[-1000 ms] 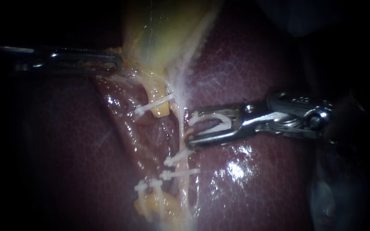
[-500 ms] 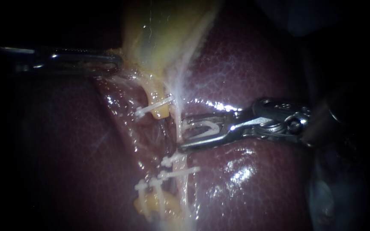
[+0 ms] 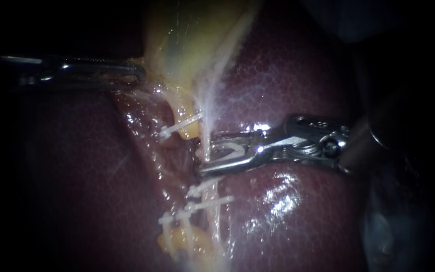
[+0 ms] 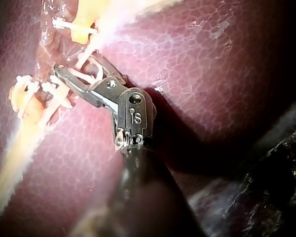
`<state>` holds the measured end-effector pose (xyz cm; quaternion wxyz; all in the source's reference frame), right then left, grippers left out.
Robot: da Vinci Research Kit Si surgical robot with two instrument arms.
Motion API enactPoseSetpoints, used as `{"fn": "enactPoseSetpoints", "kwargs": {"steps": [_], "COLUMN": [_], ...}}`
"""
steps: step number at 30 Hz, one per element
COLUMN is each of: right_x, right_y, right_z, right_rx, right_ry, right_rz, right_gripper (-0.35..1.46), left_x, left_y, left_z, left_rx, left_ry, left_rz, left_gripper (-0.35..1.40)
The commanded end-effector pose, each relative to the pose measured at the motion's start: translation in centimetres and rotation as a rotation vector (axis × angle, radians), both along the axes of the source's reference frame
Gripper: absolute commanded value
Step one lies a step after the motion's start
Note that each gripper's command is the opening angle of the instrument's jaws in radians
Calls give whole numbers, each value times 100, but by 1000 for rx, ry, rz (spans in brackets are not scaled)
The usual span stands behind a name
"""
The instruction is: Clipping third clip right tube
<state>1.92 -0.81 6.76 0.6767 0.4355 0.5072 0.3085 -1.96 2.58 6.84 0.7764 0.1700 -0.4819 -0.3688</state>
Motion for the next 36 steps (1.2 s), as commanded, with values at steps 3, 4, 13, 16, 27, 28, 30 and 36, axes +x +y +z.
{"fn": "enactPoseSetpoints", "kwargs": {"steps": [3, 4, 13, 16, 27, 28, 30, 36], "right_x": [6, 7, 13, 14, 12, 12, 10, 1], "right_y": [0, 0, 7, 13, 28, 29, 31, 37], "right_z": [-4, -7, -52, -70, -88, -87, -84, -75], "right_rx": [28, 29, 67, 78, 94, 94, 94, 96], "right_ry": [41, 50, 124, 134, 148, 148, 149, 158], "right_rz": [16, 19, 52, 57, 67, 67, 67, 68], "right_gripper": [49, 49, 49, 48, 41, 38, 31, -6], "left_x": [0, 0, 0, 0, 0, 0, -1, -1], "left_y": [0, 0, 0, 0, 0, 0, 0, 0], "left_z": [0, 0, 0, 0, 0, 0, 0, 0], "left_rx": [0, 0, 0, 0, 0, 0, 0, 0], "left_ry": [0, 0, 0, 0, 0, 1, 1, 1], "left_rz": [0, 0, 0, 0, 0, 0, 0, -1], "left_gripper": [-35, -35, -35, -35, -35, -35, -35, -35]}}
